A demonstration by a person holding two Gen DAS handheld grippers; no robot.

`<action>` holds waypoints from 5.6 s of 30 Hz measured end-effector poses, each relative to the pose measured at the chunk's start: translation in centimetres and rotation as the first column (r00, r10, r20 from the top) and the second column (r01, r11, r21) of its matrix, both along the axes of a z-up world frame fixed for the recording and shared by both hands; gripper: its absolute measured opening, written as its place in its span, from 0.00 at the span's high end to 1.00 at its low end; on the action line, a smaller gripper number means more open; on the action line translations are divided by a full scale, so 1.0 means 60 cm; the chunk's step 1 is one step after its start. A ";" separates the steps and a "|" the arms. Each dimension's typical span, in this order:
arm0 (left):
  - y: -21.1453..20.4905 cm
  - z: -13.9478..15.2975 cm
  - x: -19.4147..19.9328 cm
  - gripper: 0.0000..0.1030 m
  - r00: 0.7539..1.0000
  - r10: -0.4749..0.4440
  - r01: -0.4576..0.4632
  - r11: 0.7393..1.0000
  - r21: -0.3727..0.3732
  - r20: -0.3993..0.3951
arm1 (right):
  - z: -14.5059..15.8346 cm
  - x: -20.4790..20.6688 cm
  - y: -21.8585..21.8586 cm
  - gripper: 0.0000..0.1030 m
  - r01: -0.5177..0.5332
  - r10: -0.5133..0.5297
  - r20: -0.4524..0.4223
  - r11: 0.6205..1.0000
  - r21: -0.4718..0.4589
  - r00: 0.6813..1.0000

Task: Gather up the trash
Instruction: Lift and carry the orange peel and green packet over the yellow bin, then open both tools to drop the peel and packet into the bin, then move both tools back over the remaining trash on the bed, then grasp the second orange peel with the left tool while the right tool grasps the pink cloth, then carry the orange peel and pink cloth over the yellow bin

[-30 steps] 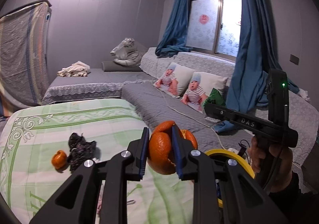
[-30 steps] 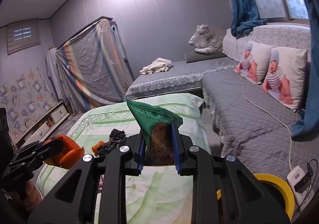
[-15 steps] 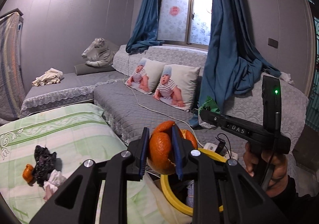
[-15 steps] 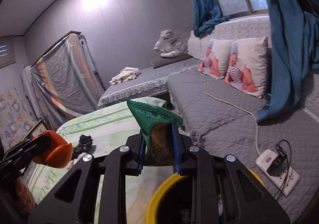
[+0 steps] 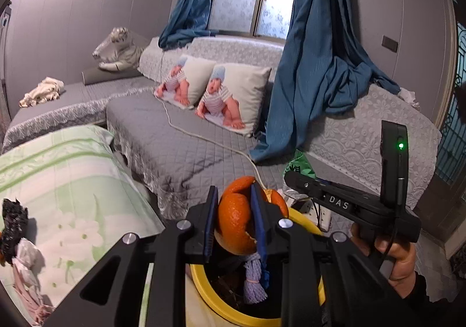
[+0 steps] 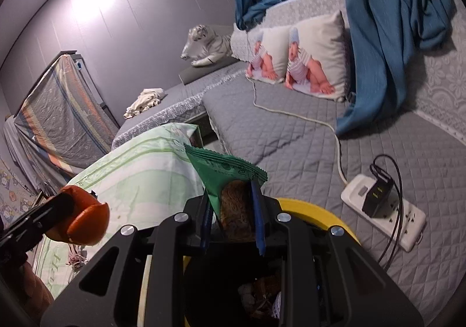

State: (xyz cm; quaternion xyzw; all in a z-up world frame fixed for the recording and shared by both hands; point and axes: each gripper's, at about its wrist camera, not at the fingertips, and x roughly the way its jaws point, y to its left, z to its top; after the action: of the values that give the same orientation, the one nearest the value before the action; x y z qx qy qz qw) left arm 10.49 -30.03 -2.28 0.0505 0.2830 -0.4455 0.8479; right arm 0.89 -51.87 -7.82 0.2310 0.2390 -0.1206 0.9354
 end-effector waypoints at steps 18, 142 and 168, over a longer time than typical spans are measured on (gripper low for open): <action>-0.077 -0.112 0.024 0.79 0.980 -0.057 0.076 0.993 0.092 -0.189 | -0.104 -0.003 -0.039 0.75 0.064 -0.051 -0.128 0.992 0.106 0.991; 0.592 -0.096 0.268 0.65 0.714 0.676 -0.679 0.732 0.053 -0.182 | -0.033 0.221 0.616 0.75 -0.735 0.696 -0.245 0.665 -0.136 0.675; 0.466 0.023 0.077 0.65 0.855 0.518 -0.519 0.854 -0.042 -0.036 | 0.057 0.123 0.461 0.75 -0.587 0.584 -0.066 0.796 -0.149 0.809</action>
State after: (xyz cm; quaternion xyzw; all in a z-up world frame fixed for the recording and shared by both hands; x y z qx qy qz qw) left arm 15.13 -2.05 -0.92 -0.0543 0.2848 -0.2081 0.9342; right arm 8.25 -24.20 -4.40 0.0680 0.2958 0.1534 0.9404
